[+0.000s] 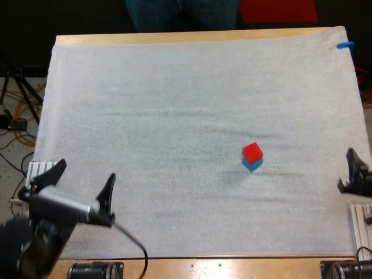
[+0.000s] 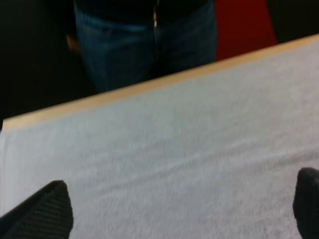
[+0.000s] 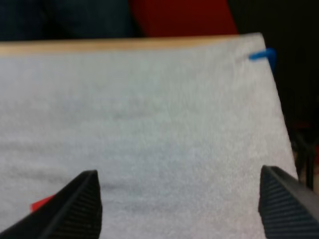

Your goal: Stack red cube on blue cube

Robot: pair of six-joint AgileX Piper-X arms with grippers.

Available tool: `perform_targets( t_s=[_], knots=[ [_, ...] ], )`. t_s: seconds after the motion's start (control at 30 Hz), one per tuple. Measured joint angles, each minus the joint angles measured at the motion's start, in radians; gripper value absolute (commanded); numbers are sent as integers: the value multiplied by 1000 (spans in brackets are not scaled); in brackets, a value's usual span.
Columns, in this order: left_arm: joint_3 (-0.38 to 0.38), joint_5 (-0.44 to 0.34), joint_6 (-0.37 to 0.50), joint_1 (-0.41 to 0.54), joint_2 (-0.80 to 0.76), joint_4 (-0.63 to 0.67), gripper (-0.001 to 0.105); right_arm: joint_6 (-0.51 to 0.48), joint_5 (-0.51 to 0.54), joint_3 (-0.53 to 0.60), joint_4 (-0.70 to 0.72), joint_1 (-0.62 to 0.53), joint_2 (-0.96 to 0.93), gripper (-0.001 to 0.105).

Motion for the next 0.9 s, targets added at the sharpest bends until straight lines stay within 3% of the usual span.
perform_targets(
  t_s=[0.23,0.37,0.67,0.9],
  knots=[
    [24,106,23,0,-205,77,87,9,-1,2,59,0,-202,64],
    [22,109,28,0,-324,131,87,38,-1,24,62,0,-318,64],
    [7,109,30,0,-337,351,87,113,50,97,97,0,-465,64],
    [20,101,30,0,-337,314,87,66,67,120,51,0,-465,64]
  ],
)
